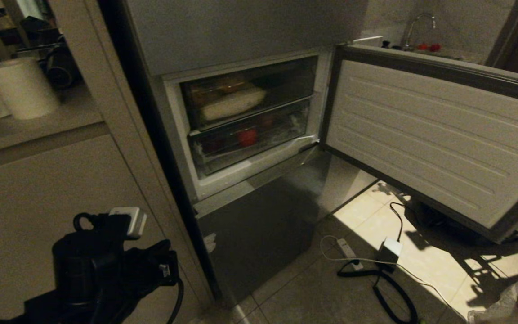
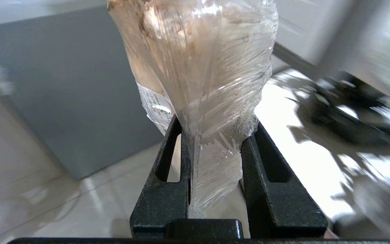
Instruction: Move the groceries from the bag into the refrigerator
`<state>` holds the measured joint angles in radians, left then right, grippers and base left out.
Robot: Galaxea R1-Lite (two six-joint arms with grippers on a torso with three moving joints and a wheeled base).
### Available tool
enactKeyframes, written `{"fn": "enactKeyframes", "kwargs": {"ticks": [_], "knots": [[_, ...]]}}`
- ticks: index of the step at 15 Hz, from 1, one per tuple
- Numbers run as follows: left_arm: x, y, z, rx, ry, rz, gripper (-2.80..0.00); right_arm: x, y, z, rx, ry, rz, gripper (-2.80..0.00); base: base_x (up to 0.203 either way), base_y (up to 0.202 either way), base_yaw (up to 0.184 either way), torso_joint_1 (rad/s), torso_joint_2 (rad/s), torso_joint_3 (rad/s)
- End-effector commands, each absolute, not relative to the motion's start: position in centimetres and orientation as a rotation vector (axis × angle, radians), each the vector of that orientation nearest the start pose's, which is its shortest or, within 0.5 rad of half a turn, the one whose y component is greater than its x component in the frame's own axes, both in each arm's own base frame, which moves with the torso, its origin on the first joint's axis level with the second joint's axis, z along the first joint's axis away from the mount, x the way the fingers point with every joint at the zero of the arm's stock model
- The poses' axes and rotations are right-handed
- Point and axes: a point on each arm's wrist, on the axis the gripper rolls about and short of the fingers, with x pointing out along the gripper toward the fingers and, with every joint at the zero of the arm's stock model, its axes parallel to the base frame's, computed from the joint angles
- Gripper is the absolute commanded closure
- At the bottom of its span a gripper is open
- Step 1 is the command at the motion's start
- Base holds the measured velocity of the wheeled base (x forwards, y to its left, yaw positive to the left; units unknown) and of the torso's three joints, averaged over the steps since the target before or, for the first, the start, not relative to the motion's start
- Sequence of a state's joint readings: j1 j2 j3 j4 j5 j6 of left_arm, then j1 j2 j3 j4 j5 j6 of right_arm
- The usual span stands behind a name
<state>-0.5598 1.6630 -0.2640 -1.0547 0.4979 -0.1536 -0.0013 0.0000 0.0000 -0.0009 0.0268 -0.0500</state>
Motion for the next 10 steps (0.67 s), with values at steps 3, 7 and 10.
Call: {"fn": "enactKeyframes", "kwargs": {"ticks": [3, 7, 10], "knots": [[19.71, -11.08, 10.63, 0.019, 0.296, -0.035, 0.00, -2.27, 0.07, 7.57, -0.049, -0.001, 0.026, 0.00, 0.002, -0.009, 0.178, -0.001, 0.00, -0.001], [19.66, -11.04, 10.69, 0.020, 0.292, -0.033, 0.00, -2.27, 0.06, 7.54, -0.046, 0.003, 0.025, 0.00, 0.001, -0.006, 0.154, 0.002, 0.00, 0.003], [19.65, -10.98, 10.76, 0.021, 0.289, -0.025, 0.00, -2.27, 0.06, 7.54, -0.043, 0.003, 0.025, 0.00, 0.000, -0.001, 0.022, -0.001, 0.00, 0.001]]}}
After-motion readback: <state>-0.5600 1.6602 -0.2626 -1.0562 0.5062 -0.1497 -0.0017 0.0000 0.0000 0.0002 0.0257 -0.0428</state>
